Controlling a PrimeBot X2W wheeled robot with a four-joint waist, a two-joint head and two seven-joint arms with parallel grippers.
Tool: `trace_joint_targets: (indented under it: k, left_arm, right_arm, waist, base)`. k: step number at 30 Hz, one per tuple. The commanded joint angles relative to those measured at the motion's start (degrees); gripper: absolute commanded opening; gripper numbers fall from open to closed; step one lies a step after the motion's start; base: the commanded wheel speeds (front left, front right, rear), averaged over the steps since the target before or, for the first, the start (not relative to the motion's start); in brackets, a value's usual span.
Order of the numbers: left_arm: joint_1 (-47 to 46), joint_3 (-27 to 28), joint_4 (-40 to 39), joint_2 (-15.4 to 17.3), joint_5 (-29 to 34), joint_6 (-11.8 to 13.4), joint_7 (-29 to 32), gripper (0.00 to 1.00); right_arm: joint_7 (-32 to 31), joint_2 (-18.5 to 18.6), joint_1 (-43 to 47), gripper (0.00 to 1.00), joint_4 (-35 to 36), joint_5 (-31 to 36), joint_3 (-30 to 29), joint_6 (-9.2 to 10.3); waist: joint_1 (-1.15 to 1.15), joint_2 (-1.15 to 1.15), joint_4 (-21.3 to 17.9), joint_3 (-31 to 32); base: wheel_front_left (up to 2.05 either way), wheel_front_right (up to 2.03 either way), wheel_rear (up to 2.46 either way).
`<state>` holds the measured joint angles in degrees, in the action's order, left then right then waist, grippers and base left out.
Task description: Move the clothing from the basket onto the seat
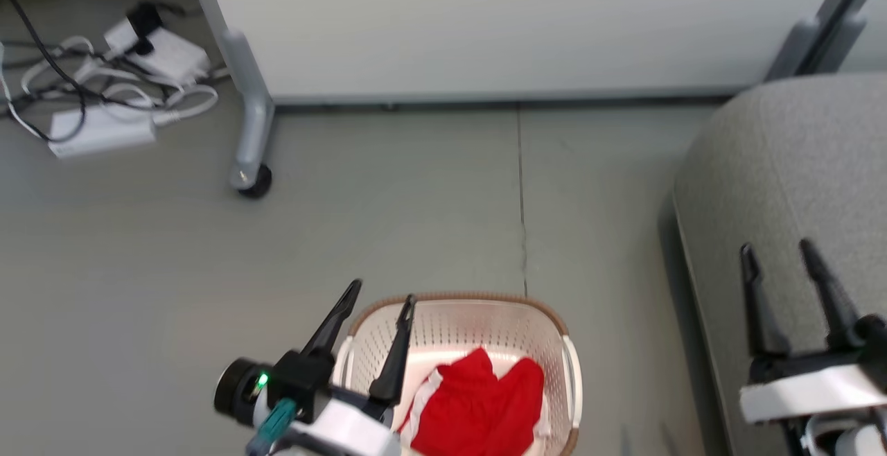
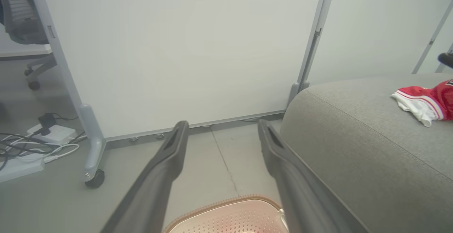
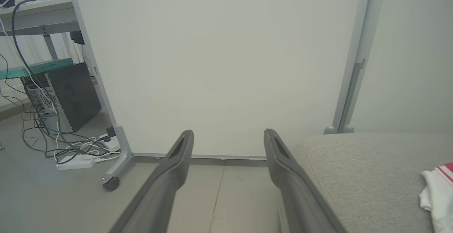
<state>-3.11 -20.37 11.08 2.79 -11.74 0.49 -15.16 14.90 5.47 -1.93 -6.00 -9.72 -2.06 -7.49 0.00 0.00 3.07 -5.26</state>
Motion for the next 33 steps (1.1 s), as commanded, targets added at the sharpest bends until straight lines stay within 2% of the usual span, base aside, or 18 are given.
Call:
trace_joint_targets:
  k: [1,8,14,17,20,24,28,33]
  left_arm:
    - [-3.83,-1.31,1.63,0.23,1.17,-0.24,-0.06,1.0]
    - [-13.95,-4.86,9.86,0.21,4.81,0.42,-0.06,1.0]
    - [-24.58,-6.99,23.87,0.23,7.68,0.22,-0.07,1.0]
    - [-29.41,-7.21,33.13,0.31,6.81,-0.41,-0.07,1.0]
    - [-35.46,-8.88,42.3,0.81,9.08,-0.41,-0.06,1.0]
    - [-41.32,-10.03,52.62,0.85,9.8,-2.05,2.06,1.0]
    - [-45.51,-9.79,58.17,0.83,9.0,-2.08,3.26,1.0]
    - [-48.8,-10.55,61.27,1.43,9.24,-2.55,6.92,1.0]
  right_arm:
    - [0.28,0.85,-2.52,1.0,0.7,0.7,-1.37,-0.01]
    - [0.28,1.82,-9.39,1.0,0.8,-0.07,-2.52,-0.01]
    - [0.28,2.02,-13.99,1.0,2.79,-0.26,-2.67,-0.01]
    - [0.28,1.42,-15.22,1.0,3.5,-0.06,-2.0,-0.01]
    - [0.28,0.69,-16.6,1.0,3.85,-0.9,-0.43,-0.01]
    - [0.28,-0.11,-18.08,1.0,4.25,-1.26,1.93,-0.01]
    - [0.28,-0.87,-19.12,1.0,4.45,-1.93,3.7,-0.01]
    - [0.28,-1.43,-20.32,1.0,3.31,-2.49,5.81,-0.01]
  waist:
    - [0.0,0.0,-1.41,-7.66]
    - [0.0,0.0,-5.14,-20.29]
    - [0.0,0.0,-8.62,-30.47]
    - [0.0,0.0,-10.28,-34.33]
    - [0.0,0.0,-12.18,-37.61]
    - [0.0,0.0,-14.44,-41.0]
    - [0.0,0.0,-16.06,-43.45]
    - [0.0,0.0,-18.13,-45.72]
  base:
    - [0.0,0.0,0.0]
    - [0.0,0.0,0.0]
    - [0.0,0.0,0.0]
    - [0.0,0.0,0.0]
    - [0.0,0.0,0.0]
    - [0.0,0.0,0.0]
    - [0.0,0.0,0.0]
    - [0.0,0.0,0.0]
